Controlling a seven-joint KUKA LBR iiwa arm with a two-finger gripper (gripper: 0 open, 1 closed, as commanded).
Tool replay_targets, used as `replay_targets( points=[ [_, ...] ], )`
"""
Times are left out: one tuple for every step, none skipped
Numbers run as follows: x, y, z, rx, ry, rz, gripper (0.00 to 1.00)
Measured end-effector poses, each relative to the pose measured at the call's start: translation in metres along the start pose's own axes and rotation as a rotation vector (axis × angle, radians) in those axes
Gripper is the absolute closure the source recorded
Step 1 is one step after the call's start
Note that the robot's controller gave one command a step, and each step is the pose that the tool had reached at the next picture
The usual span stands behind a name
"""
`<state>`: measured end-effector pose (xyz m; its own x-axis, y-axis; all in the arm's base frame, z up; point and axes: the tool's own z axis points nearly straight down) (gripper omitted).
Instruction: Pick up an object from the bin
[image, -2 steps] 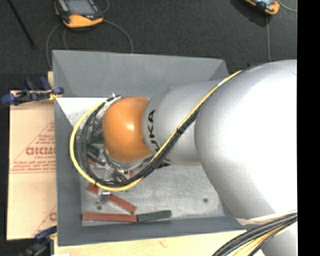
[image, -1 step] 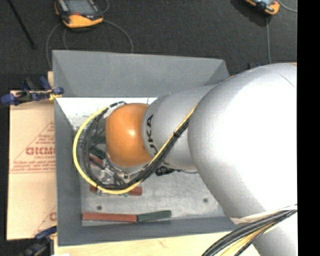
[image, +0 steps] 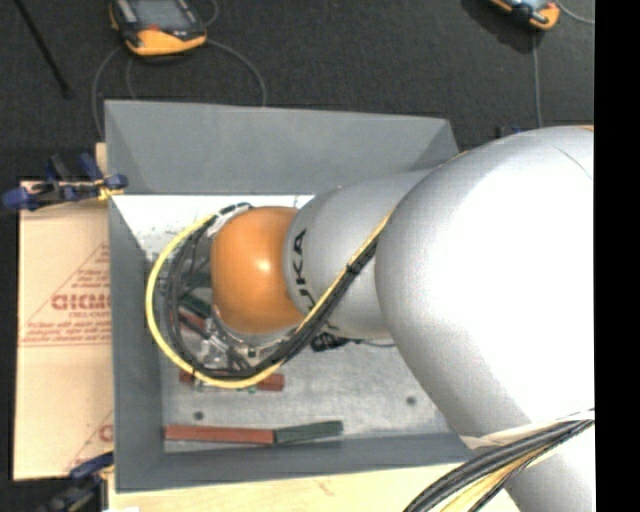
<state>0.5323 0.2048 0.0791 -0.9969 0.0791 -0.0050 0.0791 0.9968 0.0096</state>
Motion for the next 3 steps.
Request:
replay_targets(
  points=[
    [-0.003, -0.004, -0.014, 0.008, 0.004, -0.012, 1.0],
    [-0.002, 0.0, -0.024, 0.007, 0.003, -0.02, 1.0],
    [0.0, 0.002, -0.032, 0.008, 0.004, -0.004, 1.0]
  ],
)
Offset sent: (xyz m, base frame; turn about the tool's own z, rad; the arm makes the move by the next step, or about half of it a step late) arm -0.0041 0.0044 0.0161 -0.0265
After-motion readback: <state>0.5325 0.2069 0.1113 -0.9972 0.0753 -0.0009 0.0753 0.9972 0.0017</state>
